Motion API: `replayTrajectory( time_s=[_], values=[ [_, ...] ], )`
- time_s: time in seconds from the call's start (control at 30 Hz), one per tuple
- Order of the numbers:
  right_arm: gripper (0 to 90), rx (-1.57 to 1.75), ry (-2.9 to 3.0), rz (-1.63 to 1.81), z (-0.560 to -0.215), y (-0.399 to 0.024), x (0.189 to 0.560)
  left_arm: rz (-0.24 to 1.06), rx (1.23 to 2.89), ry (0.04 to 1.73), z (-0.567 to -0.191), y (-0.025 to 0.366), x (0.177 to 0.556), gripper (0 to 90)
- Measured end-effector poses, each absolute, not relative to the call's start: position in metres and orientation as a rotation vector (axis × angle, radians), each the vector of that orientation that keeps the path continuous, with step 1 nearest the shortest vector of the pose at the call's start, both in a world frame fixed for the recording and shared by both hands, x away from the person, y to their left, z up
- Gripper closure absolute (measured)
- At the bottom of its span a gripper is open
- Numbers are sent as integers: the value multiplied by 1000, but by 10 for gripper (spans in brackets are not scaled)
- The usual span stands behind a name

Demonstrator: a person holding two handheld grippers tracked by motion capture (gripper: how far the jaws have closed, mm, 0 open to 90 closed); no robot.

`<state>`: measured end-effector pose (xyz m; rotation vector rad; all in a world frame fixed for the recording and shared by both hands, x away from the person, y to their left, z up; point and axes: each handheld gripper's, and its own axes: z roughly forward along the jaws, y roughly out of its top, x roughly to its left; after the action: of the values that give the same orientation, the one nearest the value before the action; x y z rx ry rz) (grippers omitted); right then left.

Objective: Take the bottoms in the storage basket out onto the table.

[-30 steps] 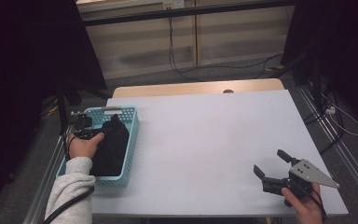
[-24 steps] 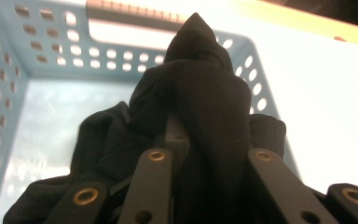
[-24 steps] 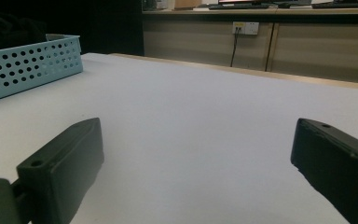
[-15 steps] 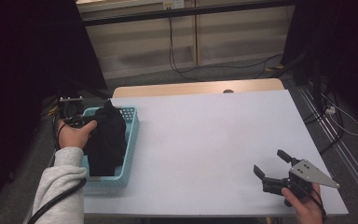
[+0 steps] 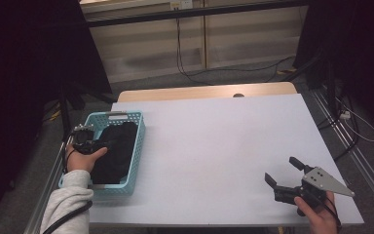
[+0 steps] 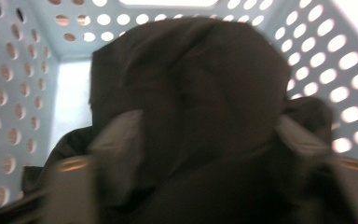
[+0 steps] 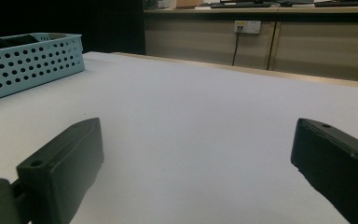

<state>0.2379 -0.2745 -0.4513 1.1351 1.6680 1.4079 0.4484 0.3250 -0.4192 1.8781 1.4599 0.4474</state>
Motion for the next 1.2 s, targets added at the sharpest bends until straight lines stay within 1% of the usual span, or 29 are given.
replayTrajectory(
  time_s=[0.03,0.07,0.1,0.13,0.2,0.33,0.37,0.47,0.6,0.67,0.83,0.93,0.97,1.0,1.03,1.07,1.1,1.13,1.17,1.2],
  values=[
    [16,1135,1668,1408,-451,-274,238,460,1881,1469,-422,326,447,253],
    [15,1134,1669,1409,-451,-274,237,449,1930,1486,-427,328,446,166],
    [15,1134,1669,1409,-451,-274,237,449,1930,1486,-427,328,446,135],
    [15,1133,1669,1411,-451,-274,237,428,1992,1479,-434,329,444,119],
    [15,1135,1668,1413,-451,-273,238,430,2011,1488,-438,328,444,94],
    [15,1132,1670,1416,-451,-273,238,389,1958,1512,-451,328,445,60],
    [14,1131,1672,1417,-451,-273,238,367,1964,1516,-453,327,445,38],
    [14,1133,1671,1417,-451,-273,238,355,1981,1477,-455,319,446,1],
    [14,1134,1670,1417,-451,-273,238,350,2021,1430,-456,311,447,0],
    [14,1129,1672,1413,-451,-273,238,371,2052,1395,-457,305,447,0],
    [14,1127,1677,1414,-451,-273,238,371,2069,1390,-457,295,449,0],
    [15,1129,1673,1416,-451,-273,238,398,2095,1356,-459,289,449,1],
    [14,1128,1673,1415,-451,-273,239,391,2101,1346,-459,287,449,3],
    [14,1127,1676,1413,-451,-273,239,399,2095,1339,-458,285,449,51],
    [14,1127,1676,1413,-451,-273,239,393,2095,1332,-457,285,449,51],
    [14,1124,1678,1414,-451,-272,239,387,2094,1321,-457,283,448,124],
    [14,1124,1678,1414,-451,-272,239,382,2095,1305,-456,283,448,124],
    [15,1122,1680,1416,-451,-271,239,383,2088,1298,-456,282,447,224],
    [15,1122,1680,1416,-451,-271,239,374,2080,1292,-455,281,446,224],
    [15,1123,1680,1418,-451,-271,239,375,2066,1281,-455,281,446,291]
  ],
)
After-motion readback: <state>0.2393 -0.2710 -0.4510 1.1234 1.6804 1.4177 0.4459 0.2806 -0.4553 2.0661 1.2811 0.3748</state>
